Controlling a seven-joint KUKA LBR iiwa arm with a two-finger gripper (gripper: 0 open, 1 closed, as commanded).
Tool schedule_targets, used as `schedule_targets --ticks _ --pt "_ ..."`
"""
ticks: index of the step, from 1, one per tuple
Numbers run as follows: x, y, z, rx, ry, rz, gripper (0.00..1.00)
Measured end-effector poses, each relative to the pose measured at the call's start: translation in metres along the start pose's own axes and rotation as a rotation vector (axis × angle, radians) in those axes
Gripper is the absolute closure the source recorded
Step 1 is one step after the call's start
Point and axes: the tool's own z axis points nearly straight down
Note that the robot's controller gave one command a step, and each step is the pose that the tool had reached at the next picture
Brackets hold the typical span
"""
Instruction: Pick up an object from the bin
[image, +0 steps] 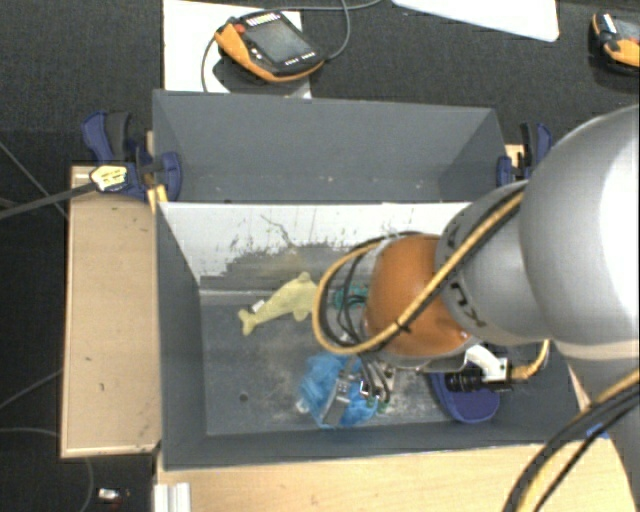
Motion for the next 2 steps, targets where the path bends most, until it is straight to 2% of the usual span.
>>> schedule_targets --ticks 1,2 --pt "0.0019 0.0123 0.0002 0.0 0.002 -0.204 1.0" --pt "0.002 0.0123 0.0 0.0 0.001 -0.204 1.0"
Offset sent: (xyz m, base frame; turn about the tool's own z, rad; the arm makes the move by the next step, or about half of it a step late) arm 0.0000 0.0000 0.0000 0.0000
